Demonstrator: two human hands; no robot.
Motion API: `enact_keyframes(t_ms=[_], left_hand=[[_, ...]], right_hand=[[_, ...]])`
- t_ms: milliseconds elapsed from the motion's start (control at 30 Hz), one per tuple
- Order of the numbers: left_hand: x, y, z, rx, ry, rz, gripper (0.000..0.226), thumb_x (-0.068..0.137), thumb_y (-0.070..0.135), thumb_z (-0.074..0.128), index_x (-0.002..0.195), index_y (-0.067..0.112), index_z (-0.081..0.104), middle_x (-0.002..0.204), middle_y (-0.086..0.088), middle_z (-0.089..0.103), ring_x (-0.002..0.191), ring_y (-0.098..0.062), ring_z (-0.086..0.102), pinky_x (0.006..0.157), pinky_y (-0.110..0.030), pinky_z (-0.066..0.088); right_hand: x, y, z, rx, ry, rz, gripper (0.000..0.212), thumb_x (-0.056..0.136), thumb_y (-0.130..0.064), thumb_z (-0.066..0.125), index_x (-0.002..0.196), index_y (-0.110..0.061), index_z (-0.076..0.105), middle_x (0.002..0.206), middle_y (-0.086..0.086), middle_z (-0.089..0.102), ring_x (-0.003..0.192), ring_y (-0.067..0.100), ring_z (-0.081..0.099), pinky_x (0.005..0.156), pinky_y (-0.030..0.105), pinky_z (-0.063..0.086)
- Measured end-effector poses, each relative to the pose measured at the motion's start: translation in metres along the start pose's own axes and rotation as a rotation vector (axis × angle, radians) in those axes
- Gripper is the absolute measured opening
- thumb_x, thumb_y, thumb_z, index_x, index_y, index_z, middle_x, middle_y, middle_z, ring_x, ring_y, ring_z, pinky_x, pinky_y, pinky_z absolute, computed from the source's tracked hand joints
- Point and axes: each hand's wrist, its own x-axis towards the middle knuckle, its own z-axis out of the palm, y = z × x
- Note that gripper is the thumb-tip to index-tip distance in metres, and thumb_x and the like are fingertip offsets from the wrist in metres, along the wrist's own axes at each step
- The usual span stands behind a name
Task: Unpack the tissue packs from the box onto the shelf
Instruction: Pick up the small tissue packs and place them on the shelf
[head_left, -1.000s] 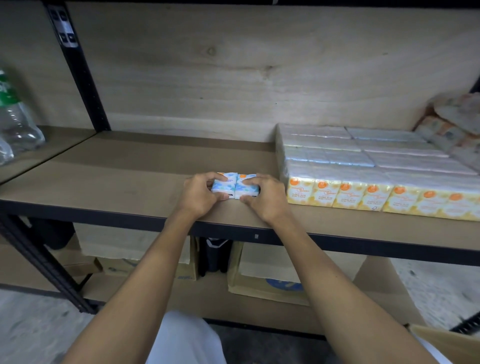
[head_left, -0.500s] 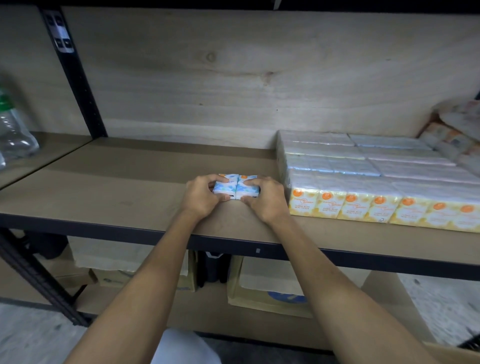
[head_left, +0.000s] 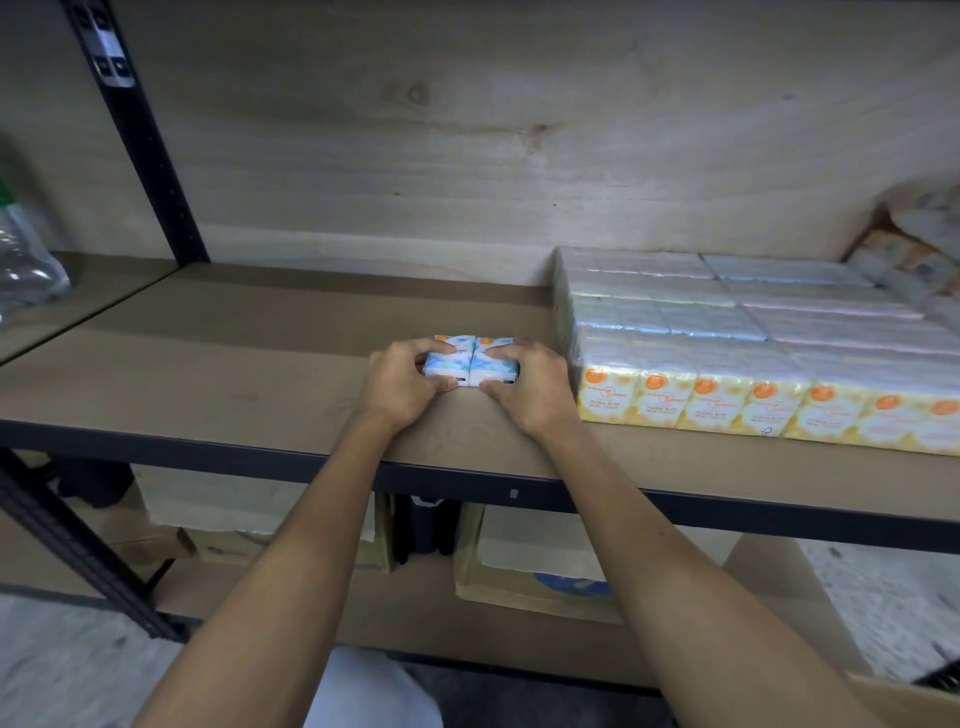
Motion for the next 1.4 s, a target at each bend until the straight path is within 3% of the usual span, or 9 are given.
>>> enact_keyframes(t_ms=[533, 767, 1067, 1267, 1400], left_hand=[[-0.002, 0.001, -0.001, 0.002, 0.004, -0.003, 0.044, 0.07, 0.019, 0.084, 0.111, 0.024, 0.071, 0.113, -0.002, 0.07, 0.096, -0.011, 0.066, 0.089, -0.023, 0.05], [-0.004, 0.004, -0.001, -0.023, -0.012, -0.012, 0.047, 0.068, 0.019, 0.084, 0.112, 0.026, 0.069, 0.111, -0.001, 0.071, 0.096, -0.011, 0.066, 0.091, -0.027, 0.052], [-0.023, 0.011, -0.005, -0.026, 0.024, -0.042, 0.045, 0.076, 0.024, 0.078, 0.119, 0.03, 0.065, 0.113, 0.002, 0.069, 0.098, -0.012, 0.064, 0.09, -0.026, 0.05], [-0.054, 0.022, -0.01, 0.04, 0.045, -0.042, 0.038, 0.082, 0.027, 0.072, 0.119, 0.028, 0.066, 0.127, 0.0, 0.061, 0.114, -0.014, 0.056, 0.089, -0.015, 0.036], [-0.081, 0.028, -0.012, 0.068, 0.027, -0.004, 0.037, 0.085, 0.028, 0.07, 0.121, 0.027, 0.065, 0.133, 0.001, 0.058, 0.123, -0.014, 0.051, 0.095, -0.013, 0.031]], right_hand=[[0.001, 0.003, 0.002, 0.017, 0.007, -0.005, 0.047, 0.079, -0.024, 0.074, 0.125, -0.017, 0.062, 0.133, 0.006, 0.053, 0.12, 0.018, 0.049, 0.102, 0.019, 0.032], [-0.001, 0.002, 0.003, 0.051, 0.031, 0.005, 0.053, 0.075, -0.026, 0.076, 0.126, -0.02, 0.061, 0.137, 0.007, 0.052, 0.123, 0.019, 0.048, 0.107, 0.026, 0.035], [-0.019, -0.006, -0.008, 0.068, 0.035, 0.012, 0.049, 0.079, -0.022, 0.072, 0.126, -0.016, 0.061, 0.133, 0.007, 0.054, 0.12, 0.021, 0.051, 0.106, 0.025, 0.035], [-0.045, -0.013, -0.012, 0.054, -0.01, 0.012, 0.043, 0.081, -0.023, 0.066, 0.124, -0.017, 0.063, 0.142, 0.007, 0.049, 0.13, 0.02, 0.045, 0.111, 0.031, 0.033], [-0.072, -0.016, -0.019, 0.045, -0.032, -0.024, 0.041, 0.084, -0.022, 0.064, 0.125, -0.016, 0.062, 0.14, 0.007, 0.051, 0.131, 0.018, 0.043, 0.112, 0.027, 0.03]])
